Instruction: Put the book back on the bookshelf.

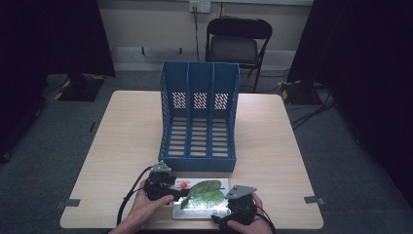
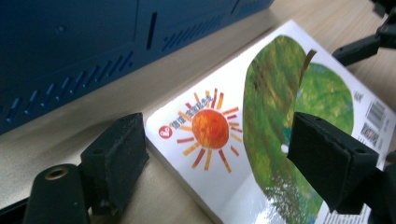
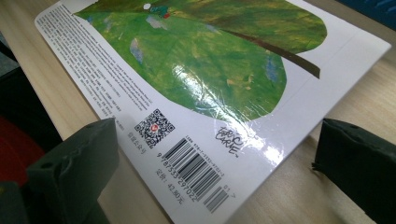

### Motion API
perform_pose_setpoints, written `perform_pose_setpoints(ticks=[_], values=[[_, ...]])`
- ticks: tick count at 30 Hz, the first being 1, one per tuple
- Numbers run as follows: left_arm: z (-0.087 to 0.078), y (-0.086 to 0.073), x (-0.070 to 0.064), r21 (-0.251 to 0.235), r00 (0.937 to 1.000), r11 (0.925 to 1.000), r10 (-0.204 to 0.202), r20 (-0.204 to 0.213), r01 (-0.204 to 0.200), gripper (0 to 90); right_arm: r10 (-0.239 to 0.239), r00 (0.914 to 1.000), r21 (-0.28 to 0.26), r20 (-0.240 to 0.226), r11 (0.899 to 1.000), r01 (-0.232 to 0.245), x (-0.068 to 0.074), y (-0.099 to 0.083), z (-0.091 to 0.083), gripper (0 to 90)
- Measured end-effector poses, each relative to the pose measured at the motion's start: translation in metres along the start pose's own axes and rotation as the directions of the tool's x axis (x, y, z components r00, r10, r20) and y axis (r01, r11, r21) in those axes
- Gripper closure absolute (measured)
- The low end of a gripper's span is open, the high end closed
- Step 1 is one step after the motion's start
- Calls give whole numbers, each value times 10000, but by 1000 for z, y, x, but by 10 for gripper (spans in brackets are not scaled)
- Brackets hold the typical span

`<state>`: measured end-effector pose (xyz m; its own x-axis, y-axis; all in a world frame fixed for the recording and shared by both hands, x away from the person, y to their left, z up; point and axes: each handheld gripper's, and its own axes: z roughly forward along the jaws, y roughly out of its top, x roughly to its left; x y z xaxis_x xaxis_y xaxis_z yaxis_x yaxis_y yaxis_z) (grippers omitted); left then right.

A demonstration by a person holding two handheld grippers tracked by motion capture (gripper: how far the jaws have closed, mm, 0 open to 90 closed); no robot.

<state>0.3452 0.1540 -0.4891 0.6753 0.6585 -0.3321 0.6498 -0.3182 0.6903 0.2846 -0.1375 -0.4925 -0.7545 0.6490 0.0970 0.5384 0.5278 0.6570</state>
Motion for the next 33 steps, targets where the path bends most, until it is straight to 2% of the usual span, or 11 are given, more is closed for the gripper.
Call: perform_pose_setpoints(ticks=[3,9,14,21,22,23,25,27,30,32,33], values=[[-2,1,2,-139,9993,9994,-314,214,317,198,45,10000,34,3,10000,-45,0,0,0,0],[-4,2,5,-284,9968,9977,-596,524,611,204,-38,10000,26,40,10000,38,0,0,0,0],[-4,2,5,-375,9964,9971,-640,560,661,203,-217,9996,79,-200,9997,219,0,-1,-2,0],[-7,4,7,-541,9935,9945,-858,745,900,201,-504,9987,93,34,9987,504,2,-3,-1,0],[-9,4,8,-583,9895,9912,-1138,891,1192,202,-529,9986,106,57,9985,529,2,-3,-1,0],[-9,4,8,-583,9895,9912,-1138,891,1192,202,-529,9986,106,57,9985,529,2,-3,-1,0],[-11,4,11,-736,9808,9828,-1610,1099,1695,217,-547,9984,65,108,9985,547,3,-3,0,0],[-12,4,12,-792,9785,9811,-1664,1217,1767,226,-542,9984,58,125,9985,542,3,-3,0,0],[-12,1,14,-893,9686,9721,-2031,1431,2170,228,-476,9988,15,120,9989,476,3,-3,0,0],[-12,0,14,-854,9691,9726,-2030,1401,2161,227,-445,9989,3,118,9990,445,3,-3,0,0],[-13,-2,16,-761,9645,9700,-2180,1490,2309,228,-480,9988,16,118,9988,480,3,-3,0,0]])
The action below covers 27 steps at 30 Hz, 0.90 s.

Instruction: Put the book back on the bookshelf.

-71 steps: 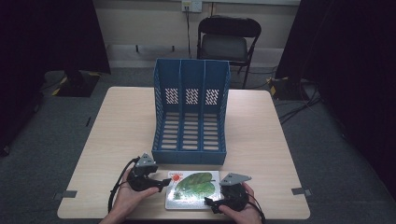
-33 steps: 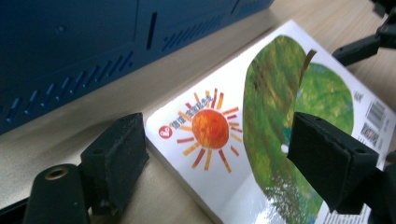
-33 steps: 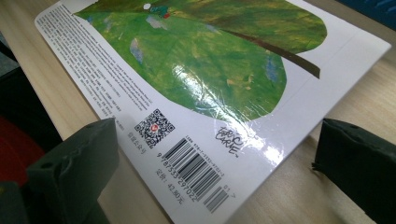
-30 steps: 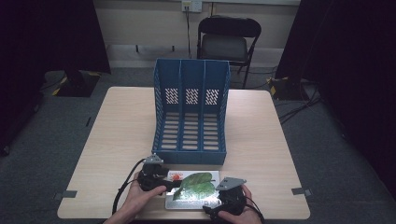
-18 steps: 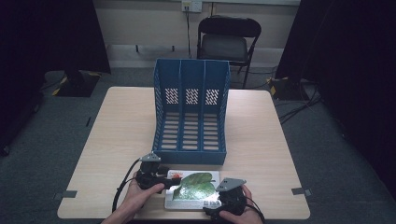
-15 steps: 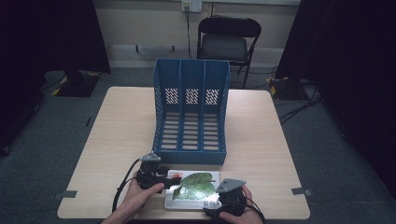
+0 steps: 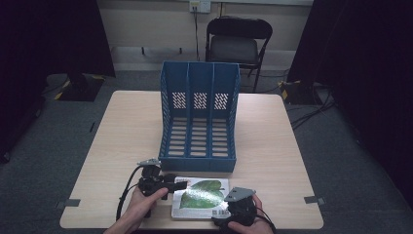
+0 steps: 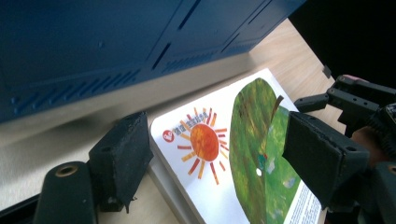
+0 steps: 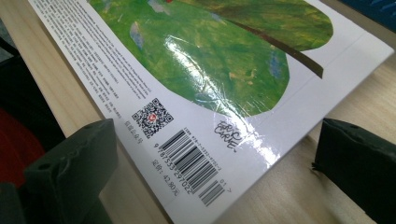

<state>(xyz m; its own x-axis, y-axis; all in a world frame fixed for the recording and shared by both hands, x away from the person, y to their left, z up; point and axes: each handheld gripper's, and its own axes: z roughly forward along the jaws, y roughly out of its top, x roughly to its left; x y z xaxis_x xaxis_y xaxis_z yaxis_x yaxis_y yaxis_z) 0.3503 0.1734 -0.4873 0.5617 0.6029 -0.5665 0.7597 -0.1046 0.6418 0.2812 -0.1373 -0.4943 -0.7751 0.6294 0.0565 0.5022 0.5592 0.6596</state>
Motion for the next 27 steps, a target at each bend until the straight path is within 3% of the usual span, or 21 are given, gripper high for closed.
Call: perform_pose_setpoints(ticks=[1,2,3,4,13,14,15,20,25,27], values=[[0,0,0,0,10000,10000,0,0,0,228,0,10000,0,0,10000,0,0,0,0,0],[-1,-1,1,-71,9990,9992,-385,229,386,228,86,9999,-39,-59,10000,-86,0,0,0,0],[-3,0,3,-48,9993,9995,-303,201,304,230,106,9999,-40,-57,9999,-106,0,0,0,0],[-2,-1,2,-84,9969,9976,-683,386,687,233,107,9999,-44,-57,9999,-108,0,0,0,0],[-7,-5,4,34,9945,9967,-817,648,817,275,352,9991,-119,-252,9993,-355,-3,0,-1,0],[-6,-7,6,262,9897,9945,-1039,982,1018,318,364,9990,-121,-269,9993,-368,-3,0,-1,0],[-6,-9,5,297,9887,9935,-1119,997,1095,317,428,9986,-126,-300,9990,-432,-3,1,-1,0],[-6,-9,5,452,9917,9951,-917,897,879,317,398,9988,-102,-286,9991,-401,-3,1,-1,0],[-2,-10,2,818,9869,9925,-1011,1260,912,352,486,9981,-8,-374,9988,-486,-4,2,-1,0],[0,-10,1,888,9899,9934,-828,1148,728,352,505,9978,-35,-421,9987,-507,-5,2,-1,0]])
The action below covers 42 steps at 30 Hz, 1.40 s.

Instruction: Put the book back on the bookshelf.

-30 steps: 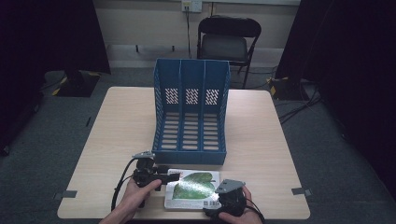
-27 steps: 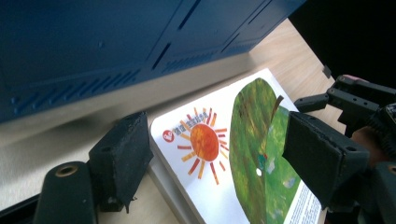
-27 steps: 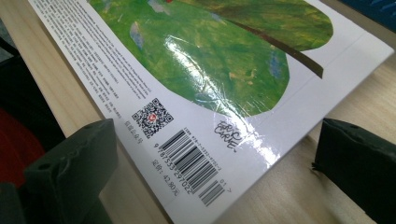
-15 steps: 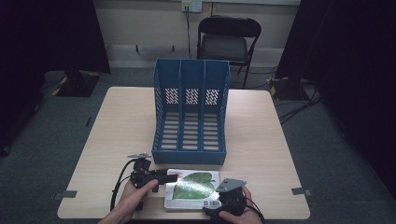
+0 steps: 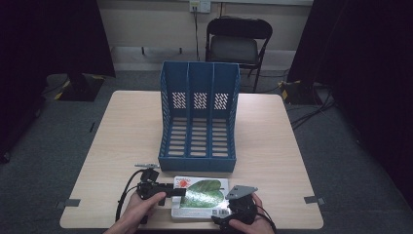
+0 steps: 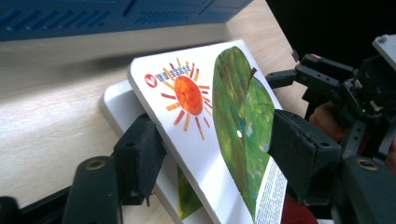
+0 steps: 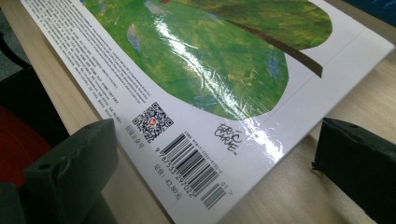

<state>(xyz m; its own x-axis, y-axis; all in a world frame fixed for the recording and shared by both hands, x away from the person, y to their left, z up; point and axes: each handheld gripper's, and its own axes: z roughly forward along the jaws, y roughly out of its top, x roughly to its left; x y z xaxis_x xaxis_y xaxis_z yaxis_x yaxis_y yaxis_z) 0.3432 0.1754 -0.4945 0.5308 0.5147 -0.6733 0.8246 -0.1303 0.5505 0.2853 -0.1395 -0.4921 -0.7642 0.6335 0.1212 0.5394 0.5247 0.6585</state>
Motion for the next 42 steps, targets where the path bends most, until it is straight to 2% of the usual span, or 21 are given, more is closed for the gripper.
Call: perform_pose_setpoints(ticks=[2,3,4,5,6,8,10,12,14,20,23,25,27,33,35,37,40,42], values=[[1,0,2,6,9999,10000,-40,95,40,394,70,10000,38,-33,10000,-70,0,1,0,0],[3,0,3,-8,9991,9994,-351,251,351,427,140,9999,46,-42,9999,-139,-1,1,-1,0],[3,1,3,-9,9989,9991,-419,213,420,427,188,9998,51,-55,9998,-188,-1,1,-1,0],[3,1,3,-9,9989,9991,-419,213,420,430,188,9998,51,-55,9998,-188,-1,1,-1,0],[3,2,1,57,9996,9997,-219,197,218,430,195,9997,25,-145,9998,-195,-1,1,-1,0],[3,0,1,127,9980,9990,-424,462,419,433,197,9996,-26,-207,9998,-198,-2,1,-1,0],[2,0,1,168,9980,9991,-406,492,399,433,200,9996,1,-206,9998,-200,-2,1,-1,0],[1,-3,0,474,9979,9982,-381,518,356,437,167,9996,-1,-221,9999,-167,-2,1,-1,0],[0,-5,0,573,9975,9976,-431,569,399,444,175,9996,48,-204,9998,-174,-1,1,-1,0],[0,-6,1,677,9960,9962,-591,668,546,484,143,9996,30,-238,9999,-142,-1,2,0,0],[5,-6,0,871,9930,9943,-691,960,608,495,202,9993,26,-325,9998,-202,-1,3,0,0],[6,-6,0,930,9938,9944,-599,940,511,529,202,9992,18,-336,9998,-201,-1,3,0,0],[9,-6,-1,1038,9921,9928,-703,1036,595,545,282,9989,-5,-372,9996,-282,-2,3,0,0],[15,-3,-2,1029,9916,9930,-686,1100,573,546,281,9986,3,-452,9996,-281,-1,4,1,0],[19,-3,-3,1029,9897,9929,-724,1234,597,550,408,9977,-10,-546,9992,-409,1,6,2,0],[16,-1,-2,1175,9915,9920,-599,1152,463,554,346,9970,-37,-686,9994,-350,4,9,6,0],[15,-1,-1,1125,9917,9925,-613,1129,485,561,244,9971,-79,-718,9997,-251,7,11,9,0],[15,-1,-1,1157,9906,9924,-562,1244,418,578,131,9972,-31,-741,9999,-133,8,11,9,0]])
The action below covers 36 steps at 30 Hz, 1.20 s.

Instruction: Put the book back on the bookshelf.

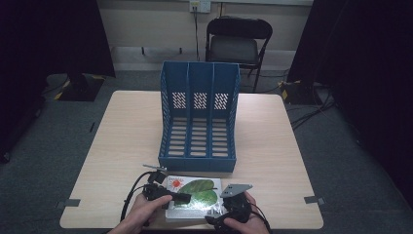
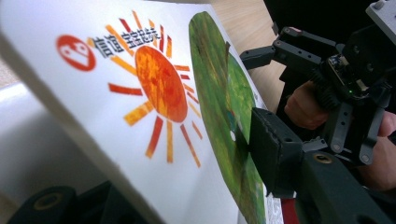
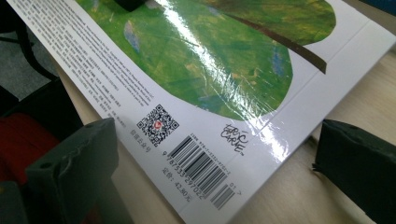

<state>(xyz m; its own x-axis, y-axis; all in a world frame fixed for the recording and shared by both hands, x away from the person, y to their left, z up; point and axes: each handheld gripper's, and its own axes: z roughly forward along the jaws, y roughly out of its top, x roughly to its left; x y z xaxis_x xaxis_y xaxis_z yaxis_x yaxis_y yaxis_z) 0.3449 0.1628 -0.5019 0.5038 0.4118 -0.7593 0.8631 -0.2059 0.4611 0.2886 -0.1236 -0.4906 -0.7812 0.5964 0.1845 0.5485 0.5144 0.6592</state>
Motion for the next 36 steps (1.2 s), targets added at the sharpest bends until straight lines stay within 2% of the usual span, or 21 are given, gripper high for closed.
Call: perform_pose_setpoints(ticks=[2,4,5,10,14,15,17,20,21,23,25,26,27,28,29,31,32,33,34,35,36], values=[[0,1,-1,29,9997,9999,102,230,-103,618,-68,10000,30,-39,10000,68,0,1,1,0],[0,0,-1,-5,9996,10000,96,268,-96,636,-40,10000,47,-50,10000,41,-1,1,0,0],[-1,0,-3,-39,9988,9997,231,427,-230,680,-87,9999,103,-107,9999,88,-1,1,0,0],[-2,-1,-5,-108,9978,9984,562,338,-559,687,-58,9998,102,-187,9999,59,-2,0,-2,28],[-2,-1,-6,-97,9969,9972,737,291,-735,687,-45,9996,-132,-265,9999,42,-4,-3,-11,157],[-2,-1,-6,-97,9969,9972,737,291,-735,687,-19,9996,-231,-282,9997,12,-5,-4,-13,159],[-3,0,-11,-109,9949,9949,1003,50,-1002,687,100,9999,-316,-66,9994,-102,-8,-4,-17,144],[-3,0,-14,-119,9930,9929,1182,0,-1182,687,191,9998,-425,30,9989,-190,-11,-4,-19,153],[-3,1,-15,-108,9893,9892,1460,23,-1460,687,243,9997,-456,74,9987,-239,-13,-4,-19,155],[-3,1,-18,-107,9865,9865,1634,-60,-1635,687,370,9991,-473,217,9982,-360,-14,-4,-20,162],[-4,2,-23,-102,9746,9748,2225,-243,-2228,688,329,9991,-481,249,9983,-317,-15,-3,-20,181],[-4,2,-23,-102,9746,9748,2225,-243,-2228,689,354,9992,-493,208,9982,-344,-16,-3,-20,181],[-4,2,-27,-80,9669,9673,2531,-328,-2534,689,411,9989,-509,217,9979,-400,-17,-3,-20,182],[-4,2,-27,-80,9669,9673,2531,-328,-2534,689,444,9988,-534,220,9976,-431,-18,-3,-21,182],[-4,3,-28,-67,9632,9637,2664,-360,-2668,689,444,9988,-534,220,9976,-431,-18,-3,-21,182],[-4,4,-34,-31,9434,9446,3276,-511,-3281,688,530,9985,-618,127,9967,-521,-22,-3,-21,179],[-4,4,-36,-31,9388,9402,3401,-540,-3407,688,584,9982,-644,128,9963,-575,-22,-3,-21,175],[-4,4,-36,-31,9388,9402,3401,-540,-3407,688,592,9982,-660,81,9961,-586,-23,-3,-21,173],[-5,4,-38,-9,9352,9367,3496,-562,-3502,688,592,9982,-660,81,9961,-586,-23,-3,-21,173],[-5,3,-40,-20,9235,9255,3777,-668,-3786,688,602,9982,-696,-16,9958,-602,-24,-3,-21,159],[-5,3,-40,-61,9243,9258,3768,-605,-3779,690,616,9981,-665,-93,9959,-621,-25,-2,-21,159]])
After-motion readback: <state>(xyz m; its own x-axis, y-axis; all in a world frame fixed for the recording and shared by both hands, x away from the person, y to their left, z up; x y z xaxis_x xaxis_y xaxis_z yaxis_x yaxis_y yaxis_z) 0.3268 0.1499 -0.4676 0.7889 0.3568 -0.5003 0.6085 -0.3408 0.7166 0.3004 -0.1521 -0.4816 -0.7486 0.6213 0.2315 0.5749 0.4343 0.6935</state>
